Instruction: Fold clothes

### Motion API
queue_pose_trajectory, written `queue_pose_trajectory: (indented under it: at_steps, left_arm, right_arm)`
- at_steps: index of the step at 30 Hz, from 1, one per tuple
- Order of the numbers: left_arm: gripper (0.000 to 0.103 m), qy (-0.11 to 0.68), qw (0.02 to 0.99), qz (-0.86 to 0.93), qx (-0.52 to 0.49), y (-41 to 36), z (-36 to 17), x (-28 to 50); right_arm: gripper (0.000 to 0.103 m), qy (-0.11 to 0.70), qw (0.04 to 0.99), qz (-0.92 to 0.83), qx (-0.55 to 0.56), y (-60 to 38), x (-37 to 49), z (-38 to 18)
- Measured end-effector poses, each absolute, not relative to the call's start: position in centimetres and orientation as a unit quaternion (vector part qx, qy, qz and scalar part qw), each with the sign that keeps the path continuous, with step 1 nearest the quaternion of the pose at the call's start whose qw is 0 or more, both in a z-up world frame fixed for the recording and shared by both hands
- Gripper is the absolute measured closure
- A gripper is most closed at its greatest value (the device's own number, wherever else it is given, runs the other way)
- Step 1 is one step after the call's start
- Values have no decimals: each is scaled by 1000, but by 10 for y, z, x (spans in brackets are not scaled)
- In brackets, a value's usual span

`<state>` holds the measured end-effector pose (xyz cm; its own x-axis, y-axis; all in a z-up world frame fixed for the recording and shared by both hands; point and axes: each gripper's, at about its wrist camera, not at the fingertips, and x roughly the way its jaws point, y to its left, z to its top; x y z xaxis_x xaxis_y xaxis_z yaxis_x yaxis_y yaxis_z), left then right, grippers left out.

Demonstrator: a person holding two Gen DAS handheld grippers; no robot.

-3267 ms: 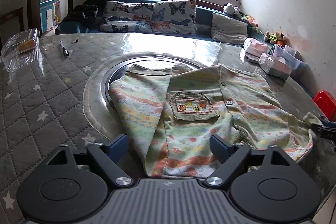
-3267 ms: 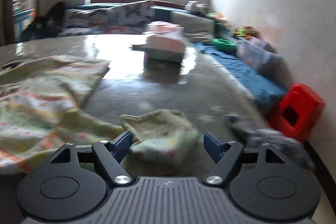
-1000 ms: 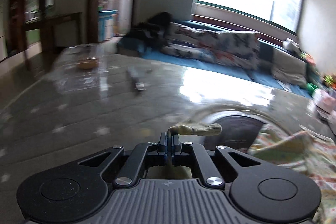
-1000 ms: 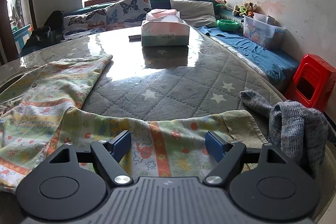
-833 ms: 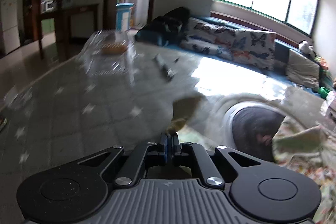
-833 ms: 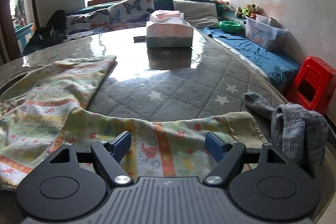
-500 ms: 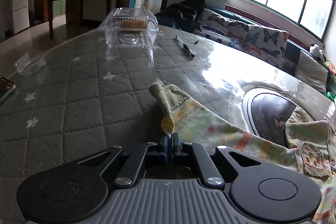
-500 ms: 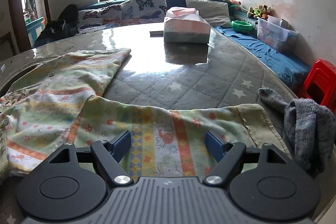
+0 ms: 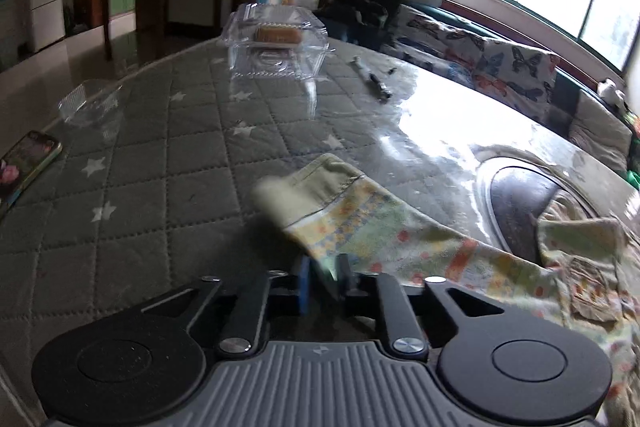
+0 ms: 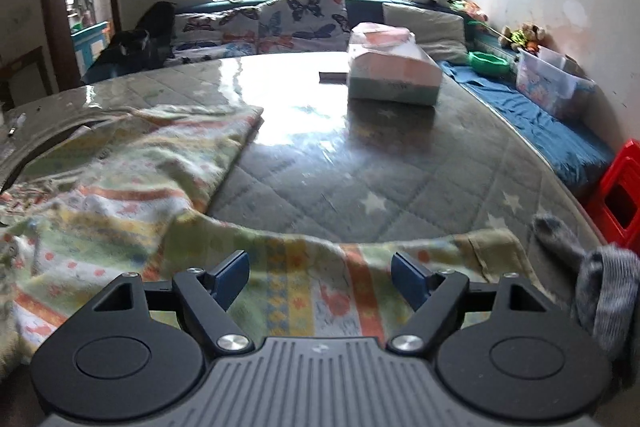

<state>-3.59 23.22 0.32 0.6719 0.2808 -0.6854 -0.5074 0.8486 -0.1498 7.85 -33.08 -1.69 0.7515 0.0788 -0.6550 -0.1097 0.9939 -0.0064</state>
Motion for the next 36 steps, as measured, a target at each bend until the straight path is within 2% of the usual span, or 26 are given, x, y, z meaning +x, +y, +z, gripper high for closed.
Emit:
queue_pose_trajectory:
  at_steps: [1, 3, 4, 13, 22, 36]
  left_arm:
    - [64, 339, 903, 211, -157, 229, 8, -35]
    - [57, 333, 913, 190, -138, 220, 19, -32]
    - [56, 331, 917, 177, -133, 214, 23, -27]
    - [59, 322, 941, 57, -92, 148, 37, 61]
    - [60, 351, 935, -2, -49, 103, 16, 168]
    - [57, 386, 921, -46, 1, 74, -23, 224]
  right_arm:
    - [23, 346, 936, 54, -25, -330, 79, -14]
    - [23, 341, 938, 64, -28, -326, 83, -8]
    - [24, 339, 938, 68, -27, -325, 85, -5]
    - [34, 349, 930, 118, -21, -306, 119, 3]
    - [42, 356, 922, 148, -27, -285, 167, 5]
    - [50, 372, 914, 159, -29, -259, 243, -5]
